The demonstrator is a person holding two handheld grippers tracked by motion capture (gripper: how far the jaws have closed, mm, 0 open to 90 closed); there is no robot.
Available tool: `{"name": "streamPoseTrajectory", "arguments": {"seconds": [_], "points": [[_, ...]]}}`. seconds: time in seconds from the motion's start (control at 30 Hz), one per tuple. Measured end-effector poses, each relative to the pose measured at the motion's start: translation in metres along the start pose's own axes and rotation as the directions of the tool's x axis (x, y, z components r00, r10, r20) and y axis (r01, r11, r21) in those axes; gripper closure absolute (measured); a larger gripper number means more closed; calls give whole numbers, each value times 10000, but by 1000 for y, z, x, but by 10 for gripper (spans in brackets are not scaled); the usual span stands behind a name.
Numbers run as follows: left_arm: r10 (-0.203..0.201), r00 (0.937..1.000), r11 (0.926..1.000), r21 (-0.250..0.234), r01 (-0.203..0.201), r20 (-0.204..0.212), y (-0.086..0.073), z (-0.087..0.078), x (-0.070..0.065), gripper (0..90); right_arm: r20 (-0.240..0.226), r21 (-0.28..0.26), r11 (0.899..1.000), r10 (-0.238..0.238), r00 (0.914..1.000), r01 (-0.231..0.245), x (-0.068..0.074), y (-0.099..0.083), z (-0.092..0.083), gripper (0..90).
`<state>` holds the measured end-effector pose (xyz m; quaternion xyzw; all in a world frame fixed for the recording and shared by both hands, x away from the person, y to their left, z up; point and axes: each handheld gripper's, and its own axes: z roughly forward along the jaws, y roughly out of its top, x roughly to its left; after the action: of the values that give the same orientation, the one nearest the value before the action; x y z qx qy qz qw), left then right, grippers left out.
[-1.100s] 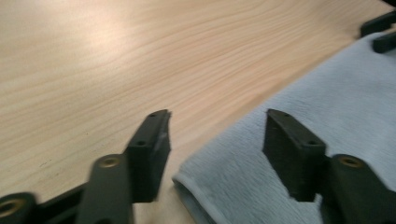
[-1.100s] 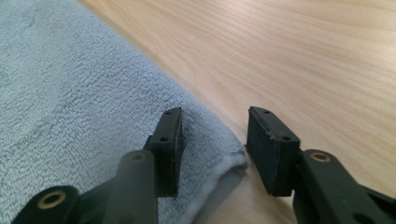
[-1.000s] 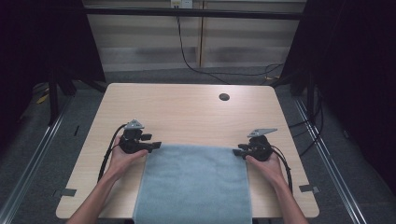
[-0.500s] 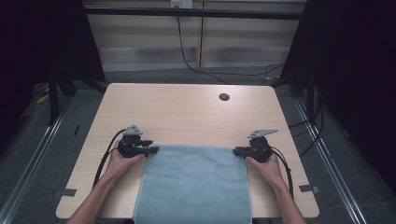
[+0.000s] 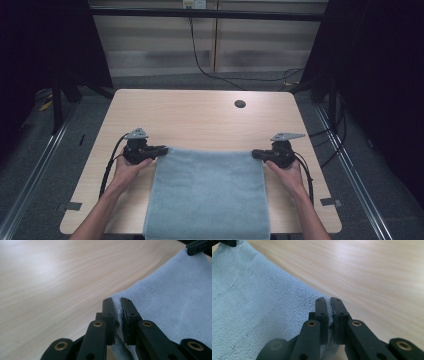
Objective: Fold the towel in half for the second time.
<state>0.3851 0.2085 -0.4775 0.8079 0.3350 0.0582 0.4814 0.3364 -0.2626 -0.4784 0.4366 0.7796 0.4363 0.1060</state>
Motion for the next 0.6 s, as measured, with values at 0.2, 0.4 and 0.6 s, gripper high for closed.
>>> {"name": "streamPoseTrajectory", "arguments": {"seconds": [0.2, 0.4, 0.6], "points": [[-150, 9999, 9980, -610, 149, -23, 23, -7, 5, 828, 203, -510, 9985, -202, 9996, 212, -1, 28, -10, 858], [-280, 9995, 9919, -1242, 256, -177, 52, -12, 10, 831, 454, -1090, 9937, -217, 9987, 265, -5, 54, -17, 860], [-95, 9991, 9933, -1155, 48, -401, 65, -12, 16, 832, 593, -1294, 9913, -158, 9981, 234, -15, 70, -20, 862]]}}
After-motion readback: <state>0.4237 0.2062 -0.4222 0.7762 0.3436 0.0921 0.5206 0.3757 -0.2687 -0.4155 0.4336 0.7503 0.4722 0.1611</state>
